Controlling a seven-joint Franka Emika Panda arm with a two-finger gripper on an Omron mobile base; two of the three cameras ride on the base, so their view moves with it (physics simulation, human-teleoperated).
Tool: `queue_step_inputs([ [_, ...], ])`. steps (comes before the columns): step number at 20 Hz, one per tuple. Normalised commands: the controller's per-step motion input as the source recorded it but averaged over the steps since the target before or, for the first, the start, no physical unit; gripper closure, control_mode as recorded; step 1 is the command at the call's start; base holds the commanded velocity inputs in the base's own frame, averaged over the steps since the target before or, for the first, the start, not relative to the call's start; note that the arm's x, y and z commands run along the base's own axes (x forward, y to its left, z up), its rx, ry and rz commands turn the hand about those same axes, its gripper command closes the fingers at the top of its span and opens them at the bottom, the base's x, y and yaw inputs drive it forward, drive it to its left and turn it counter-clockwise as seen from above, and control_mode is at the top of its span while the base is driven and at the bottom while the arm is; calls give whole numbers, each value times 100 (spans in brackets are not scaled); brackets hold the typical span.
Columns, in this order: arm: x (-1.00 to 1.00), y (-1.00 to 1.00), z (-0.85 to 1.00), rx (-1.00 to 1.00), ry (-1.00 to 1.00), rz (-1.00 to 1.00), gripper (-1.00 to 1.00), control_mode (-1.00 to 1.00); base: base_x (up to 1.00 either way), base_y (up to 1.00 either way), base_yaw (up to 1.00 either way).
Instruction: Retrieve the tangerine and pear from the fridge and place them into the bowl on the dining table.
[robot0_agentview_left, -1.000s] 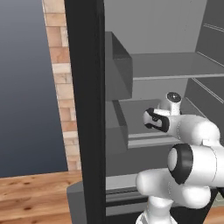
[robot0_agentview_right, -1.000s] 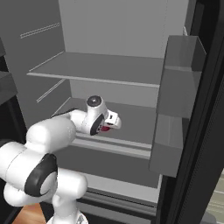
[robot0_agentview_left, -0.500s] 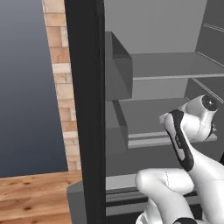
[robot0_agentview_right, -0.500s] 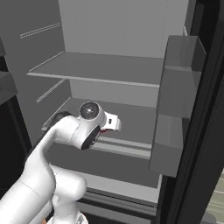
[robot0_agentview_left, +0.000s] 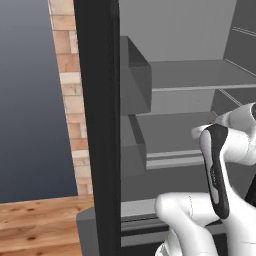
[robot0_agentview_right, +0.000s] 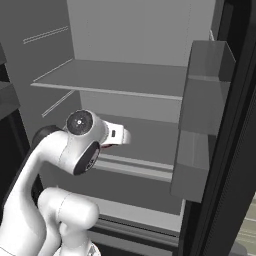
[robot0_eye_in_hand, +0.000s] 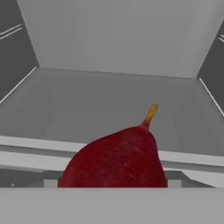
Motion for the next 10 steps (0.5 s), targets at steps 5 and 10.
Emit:
queue_step_inputs([
  [5,-19,6,50,-7,11,0,100,-100,0,0,0],
  [10,-50,4,4,-10,0,0,100,-100,0,0,0],
])
